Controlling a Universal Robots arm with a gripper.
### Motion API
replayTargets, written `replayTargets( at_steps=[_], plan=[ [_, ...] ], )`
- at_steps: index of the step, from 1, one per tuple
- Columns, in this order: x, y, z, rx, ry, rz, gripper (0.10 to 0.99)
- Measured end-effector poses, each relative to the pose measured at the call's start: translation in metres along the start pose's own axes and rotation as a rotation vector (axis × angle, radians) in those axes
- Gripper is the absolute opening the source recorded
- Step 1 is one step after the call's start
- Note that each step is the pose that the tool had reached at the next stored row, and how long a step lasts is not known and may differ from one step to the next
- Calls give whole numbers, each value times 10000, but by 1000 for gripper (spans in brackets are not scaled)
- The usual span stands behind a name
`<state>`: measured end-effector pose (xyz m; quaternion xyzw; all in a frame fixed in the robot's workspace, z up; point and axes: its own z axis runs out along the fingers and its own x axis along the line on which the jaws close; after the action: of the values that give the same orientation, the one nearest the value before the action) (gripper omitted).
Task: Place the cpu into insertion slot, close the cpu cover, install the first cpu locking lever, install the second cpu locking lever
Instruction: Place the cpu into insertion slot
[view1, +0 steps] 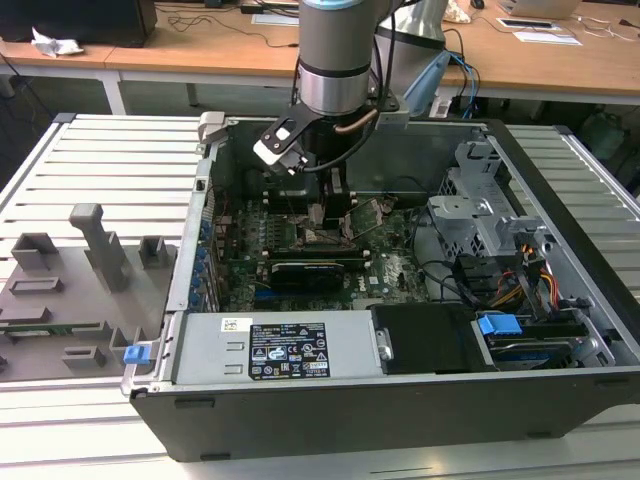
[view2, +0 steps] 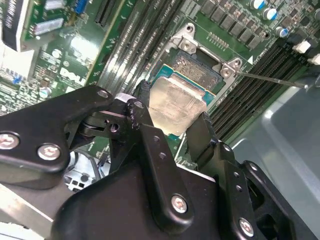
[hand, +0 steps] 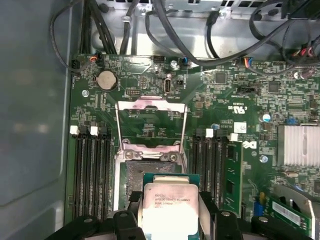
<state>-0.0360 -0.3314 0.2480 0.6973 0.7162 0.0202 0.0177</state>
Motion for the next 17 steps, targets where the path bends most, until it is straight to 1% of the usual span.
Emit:
replayTargets(
  at_steps=[3, 7, 9, 10, 15, 17],
  plan=[
    [41, 10, 45, 1, 1, 0, 537],
    [76, 8, 107, 2, -2, 0, 537],
    [118, 7, 171, 1, 0, 0, 537],
    [126, 6, 199, 1, 0, 0, 537],
    [126, -3, 288, 2, 0, 1, 537],
    [126, -11, 296, 3, -2, 0, 537]
  ],
)
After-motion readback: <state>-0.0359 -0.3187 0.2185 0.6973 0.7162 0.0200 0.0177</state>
